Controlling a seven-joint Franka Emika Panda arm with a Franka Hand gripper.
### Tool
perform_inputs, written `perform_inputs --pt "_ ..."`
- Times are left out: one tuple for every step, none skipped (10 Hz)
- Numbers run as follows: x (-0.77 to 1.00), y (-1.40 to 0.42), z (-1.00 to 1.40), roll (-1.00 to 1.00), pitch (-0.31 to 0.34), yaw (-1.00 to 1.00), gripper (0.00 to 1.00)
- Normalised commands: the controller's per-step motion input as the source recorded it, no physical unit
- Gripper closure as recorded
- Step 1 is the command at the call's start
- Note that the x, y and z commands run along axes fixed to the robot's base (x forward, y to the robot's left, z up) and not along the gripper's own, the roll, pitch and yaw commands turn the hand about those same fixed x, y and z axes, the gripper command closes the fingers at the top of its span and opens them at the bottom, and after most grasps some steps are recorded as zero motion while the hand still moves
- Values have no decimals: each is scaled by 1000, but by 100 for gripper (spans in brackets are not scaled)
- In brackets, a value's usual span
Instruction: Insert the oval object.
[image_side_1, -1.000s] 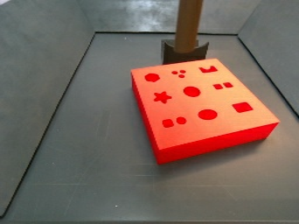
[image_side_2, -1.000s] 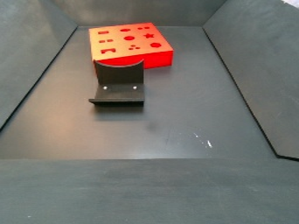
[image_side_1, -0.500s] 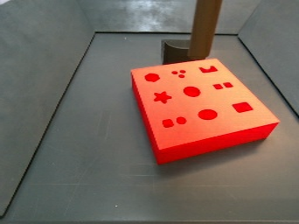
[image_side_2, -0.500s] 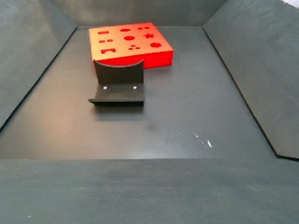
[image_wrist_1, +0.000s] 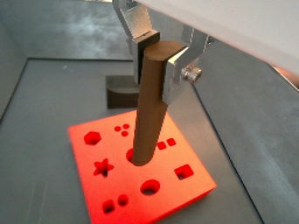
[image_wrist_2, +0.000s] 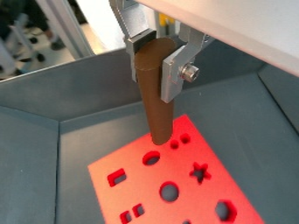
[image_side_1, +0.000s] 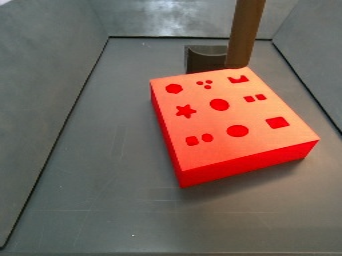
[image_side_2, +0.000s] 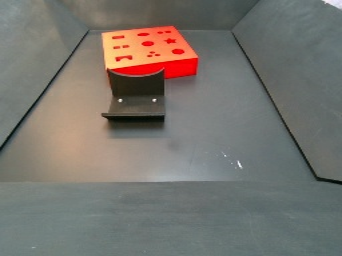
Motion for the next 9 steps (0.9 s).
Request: perform_inputs --pt "283 0 0 241 -26 -734 100" --pt "289 0 0 226 -6 -711 100" --pt "486 -60 -140 89 26 -517 100" --pt "83 0 -40 -3 0 -66 100" --pt "0 71 0 -16 0 0 100" --pt "203 0 -123 0 0 -20 100" --pt "491 -126 -354 0 0 -134 100" --pt "563 -260 -440 0 0 -229 100" --pt "571 -266 -511 100 36 -371 100"
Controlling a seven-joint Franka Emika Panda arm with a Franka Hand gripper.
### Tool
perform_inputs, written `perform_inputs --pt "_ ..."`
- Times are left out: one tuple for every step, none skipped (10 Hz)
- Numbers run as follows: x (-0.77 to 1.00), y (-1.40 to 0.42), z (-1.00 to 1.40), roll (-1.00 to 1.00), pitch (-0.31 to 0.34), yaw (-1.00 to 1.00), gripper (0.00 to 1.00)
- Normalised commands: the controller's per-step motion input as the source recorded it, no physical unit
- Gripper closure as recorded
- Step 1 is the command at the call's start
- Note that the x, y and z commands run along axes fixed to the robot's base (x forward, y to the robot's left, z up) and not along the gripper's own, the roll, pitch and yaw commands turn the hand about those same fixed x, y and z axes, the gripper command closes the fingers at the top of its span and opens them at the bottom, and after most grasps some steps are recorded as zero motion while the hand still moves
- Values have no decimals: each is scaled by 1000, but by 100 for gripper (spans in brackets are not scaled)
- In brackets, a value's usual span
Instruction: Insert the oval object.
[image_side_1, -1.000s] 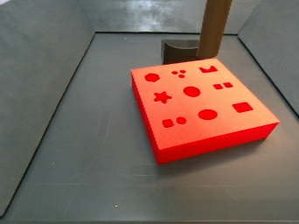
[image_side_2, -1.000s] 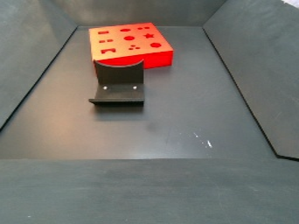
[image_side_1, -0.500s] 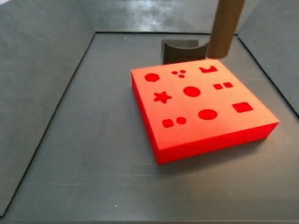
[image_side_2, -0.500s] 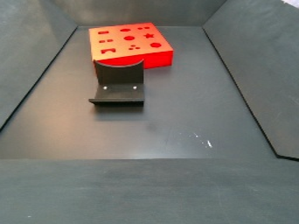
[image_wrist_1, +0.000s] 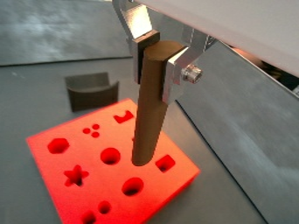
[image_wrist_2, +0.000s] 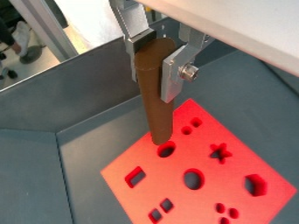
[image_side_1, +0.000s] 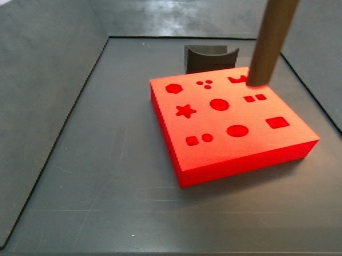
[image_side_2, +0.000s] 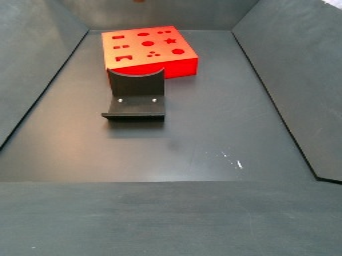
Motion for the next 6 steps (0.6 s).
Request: perform_inputs --pt "237 -77 -443 121 117 -609 100" --pt "374 0 -271 87 79 -574 100" --pt "240 0 -223 51 97 -537 100" --pt "0 0 -106 0 0 -63 100" --pt "14 0 -40 0 0 0 100" --pt "0 0 -417 0 0 -97 100"
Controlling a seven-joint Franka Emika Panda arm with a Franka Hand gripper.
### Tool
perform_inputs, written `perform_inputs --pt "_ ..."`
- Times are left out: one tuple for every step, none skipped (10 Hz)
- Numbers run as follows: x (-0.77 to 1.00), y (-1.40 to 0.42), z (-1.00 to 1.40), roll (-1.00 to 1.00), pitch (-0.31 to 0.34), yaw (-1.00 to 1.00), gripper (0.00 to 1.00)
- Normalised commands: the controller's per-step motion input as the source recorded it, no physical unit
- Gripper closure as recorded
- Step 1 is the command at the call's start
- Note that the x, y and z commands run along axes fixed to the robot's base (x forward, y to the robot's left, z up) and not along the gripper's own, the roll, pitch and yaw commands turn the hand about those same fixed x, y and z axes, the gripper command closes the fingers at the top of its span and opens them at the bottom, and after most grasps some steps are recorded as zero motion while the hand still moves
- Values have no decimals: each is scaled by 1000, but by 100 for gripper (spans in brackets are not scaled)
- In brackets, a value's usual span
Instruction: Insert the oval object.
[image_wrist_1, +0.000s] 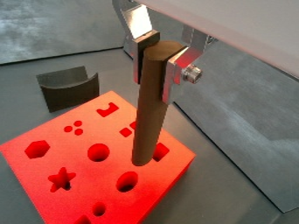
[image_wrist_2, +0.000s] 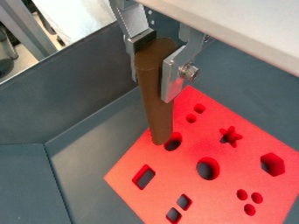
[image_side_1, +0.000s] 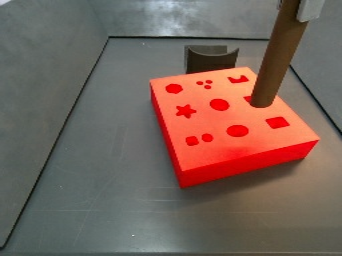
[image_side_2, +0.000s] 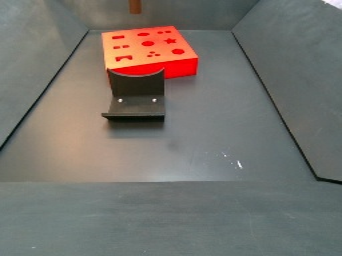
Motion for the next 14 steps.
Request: perform_inputs --pt "49 0 -526 0 0 -109 100" --pt "46 0 -549 0 0 -174 100" --pt "106 0 -571 0 0 -240 100" --pt "89 0 -554 30 0 -289 100" --pt "-60 31 -449 104 59 -294 100" --pt "-283 51 0 0 0 -197 100" --pt "-243 0 149 -3 -73 -197 100" --pt "0 0 -9 7 0 0 100" --pt "0 0 -120 16 0 0 100" --pt "0 -14 -180 0 0 0 100" --pt "0 -34 -149 0 0 0 100" --pt "0 -94 -111 0 0 0 100" --pt "0 -134 -120 0 0 0 100" --pt "0 -51 -191 0 0 0 100"
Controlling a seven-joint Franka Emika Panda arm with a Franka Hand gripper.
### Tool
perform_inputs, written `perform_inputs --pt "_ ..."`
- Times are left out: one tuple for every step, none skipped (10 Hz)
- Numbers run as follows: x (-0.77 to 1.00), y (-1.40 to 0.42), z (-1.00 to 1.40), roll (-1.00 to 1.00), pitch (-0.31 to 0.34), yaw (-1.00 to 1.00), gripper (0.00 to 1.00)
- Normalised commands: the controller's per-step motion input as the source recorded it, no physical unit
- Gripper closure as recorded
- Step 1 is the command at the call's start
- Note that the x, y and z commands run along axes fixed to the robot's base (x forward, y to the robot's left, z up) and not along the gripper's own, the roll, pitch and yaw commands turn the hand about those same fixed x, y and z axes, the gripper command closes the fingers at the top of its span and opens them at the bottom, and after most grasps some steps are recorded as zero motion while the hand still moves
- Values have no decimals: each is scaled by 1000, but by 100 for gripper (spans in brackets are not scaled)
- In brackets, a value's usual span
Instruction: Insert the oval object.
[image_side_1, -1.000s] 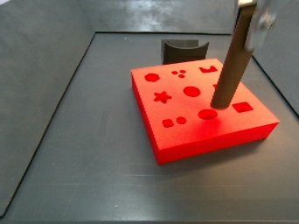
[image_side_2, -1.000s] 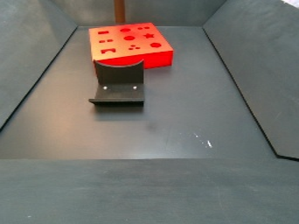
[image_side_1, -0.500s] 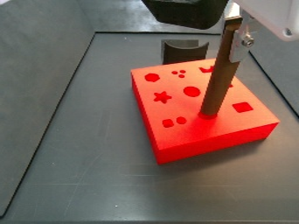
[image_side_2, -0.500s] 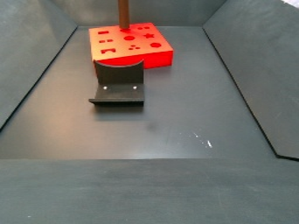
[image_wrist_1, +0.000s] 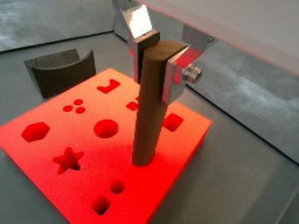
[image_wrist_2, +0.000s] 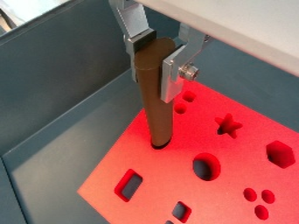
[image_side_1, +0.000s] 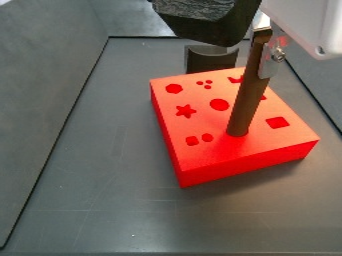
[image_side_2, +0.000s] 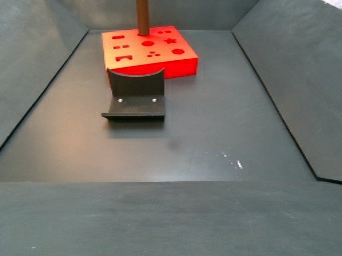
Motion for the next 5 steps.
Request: perform_inputs --pt "37 0 -243 0 0 11 100" --pt "0 0 -171 0 0 0 100" --pt "131 0 -137 14 0 0 100" --pt "309 0 -297 -81 -29 60 100" --pt "186 49 -289 -91 -33 134 100"
